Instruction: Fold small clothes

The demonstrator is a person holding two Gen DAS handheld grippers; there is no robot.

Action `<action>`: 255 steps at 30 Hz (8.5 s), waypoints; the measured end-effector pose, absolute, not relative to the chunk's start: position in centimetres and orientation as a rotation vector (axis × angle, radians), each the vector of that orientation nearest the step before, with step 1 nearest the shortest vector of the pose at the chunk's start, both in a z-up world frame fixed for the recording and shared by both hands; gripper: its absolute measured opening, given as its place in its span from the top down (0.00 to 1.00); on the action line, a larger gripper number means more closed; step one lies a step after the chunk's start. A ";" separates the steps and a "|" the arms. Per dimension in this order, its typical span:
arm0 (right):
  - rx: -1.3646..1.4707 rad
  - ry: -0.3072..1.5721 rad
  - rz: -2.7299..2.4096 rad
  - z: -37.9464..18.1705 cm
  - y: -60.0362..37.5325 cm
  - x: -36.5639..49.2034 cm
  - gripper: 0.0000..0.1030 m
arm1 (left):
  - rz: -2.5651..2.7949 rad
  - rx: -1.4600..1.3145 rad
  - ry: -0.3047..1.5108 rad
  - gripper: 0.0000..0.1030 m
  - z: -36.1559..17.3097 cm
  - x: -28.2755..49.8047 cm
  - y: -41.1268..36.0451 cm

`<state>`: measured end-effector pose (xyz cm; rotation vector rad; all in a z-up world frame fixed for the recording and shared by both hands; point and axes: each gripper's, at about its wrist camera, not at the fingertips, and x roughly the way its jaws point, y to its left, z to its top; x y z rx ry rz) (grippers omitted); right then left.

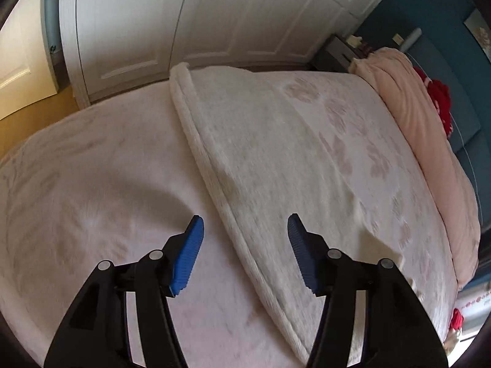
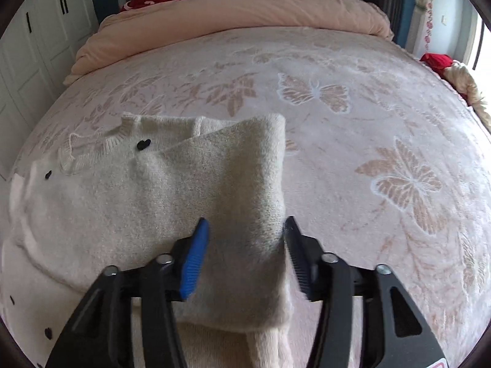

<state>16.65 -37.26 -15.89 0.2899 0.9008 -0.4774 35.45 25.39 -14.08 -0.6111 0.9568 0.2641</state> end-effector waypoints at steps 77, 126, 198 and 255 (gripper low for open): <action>0.647 0.347 0.086 -2.9 -35.1 16.0 0.94 | -0.105 -0.939 0.807 0.89 -12.8 24.2 8.0; 0.581 0.741 -0.254 -12.2 -33.9 0.2 0.56 | -0.145 -0.429 0.998 0.56 -12.4 17.3 9.6; 0.627 0.696 -0.216 -8.2 -36.0 1.1 0.64 | -0.258 -0.308 1.034 0.55 -5.5 20.4 5.8; 0.821 0.670 -0.187 -12.9 -32.5 -7.6 0.86 | -0.078 -0.241 1.112 0.96 -12.2 11.3 8.1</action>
